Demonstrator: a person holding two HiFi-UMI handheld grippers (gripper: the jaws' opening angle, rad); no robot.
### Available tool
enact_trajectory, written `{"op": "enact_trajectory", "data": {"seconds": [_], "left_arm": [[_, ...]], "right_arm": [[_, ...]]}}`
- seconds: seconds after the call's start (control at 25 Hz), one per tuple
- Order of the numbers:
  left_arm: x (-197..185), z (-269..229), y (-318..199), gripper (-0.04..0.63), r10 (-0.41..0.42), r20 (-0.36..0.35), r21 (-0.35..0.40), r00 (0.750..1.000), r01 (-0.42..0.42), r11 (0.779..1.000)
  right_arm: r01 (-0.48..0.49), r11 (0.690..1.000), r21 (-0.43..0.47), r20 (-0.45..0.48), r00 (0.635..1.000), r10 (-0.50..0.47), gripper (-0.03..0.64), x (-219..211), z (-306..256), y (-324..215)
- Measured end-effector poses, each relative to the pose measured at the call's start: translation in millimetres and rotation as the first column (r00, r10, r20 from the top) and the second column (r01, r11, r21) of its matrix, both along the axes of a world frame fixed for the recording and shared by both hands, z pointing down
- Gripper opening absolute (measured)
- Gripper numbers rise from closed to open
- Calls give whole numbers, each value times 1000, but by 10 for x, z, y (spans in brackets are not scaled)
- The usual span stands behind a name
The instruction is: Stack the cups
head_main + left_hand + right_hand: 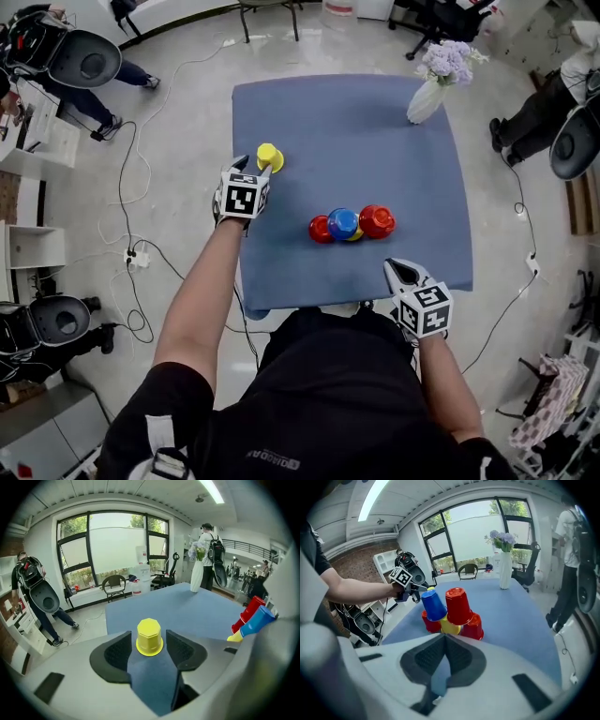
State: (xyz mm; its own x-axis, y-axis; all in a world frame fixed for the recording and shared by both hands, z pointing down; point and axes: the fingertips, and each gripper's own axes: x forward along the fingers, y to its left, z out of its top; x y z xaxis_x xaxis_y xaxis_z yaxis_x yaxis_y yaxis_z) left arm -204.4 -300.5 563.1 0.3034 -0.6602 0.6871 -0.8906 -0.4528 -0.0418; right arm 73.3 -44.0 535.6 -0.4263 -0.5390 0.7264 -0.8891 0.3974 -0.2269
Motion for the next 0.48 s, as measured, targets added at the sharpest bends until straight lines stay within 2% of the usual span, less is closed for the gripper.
{"op": "enact_trajectory", "data": {"seconds": [0.48], "left_arm": [[207, 310, -266, 268, 6, 0, -61, 1000, -6, 998]], "right_arm": [[-70, 997, -21, -32, 997, 70, 3, 239, 49, 66]]}}
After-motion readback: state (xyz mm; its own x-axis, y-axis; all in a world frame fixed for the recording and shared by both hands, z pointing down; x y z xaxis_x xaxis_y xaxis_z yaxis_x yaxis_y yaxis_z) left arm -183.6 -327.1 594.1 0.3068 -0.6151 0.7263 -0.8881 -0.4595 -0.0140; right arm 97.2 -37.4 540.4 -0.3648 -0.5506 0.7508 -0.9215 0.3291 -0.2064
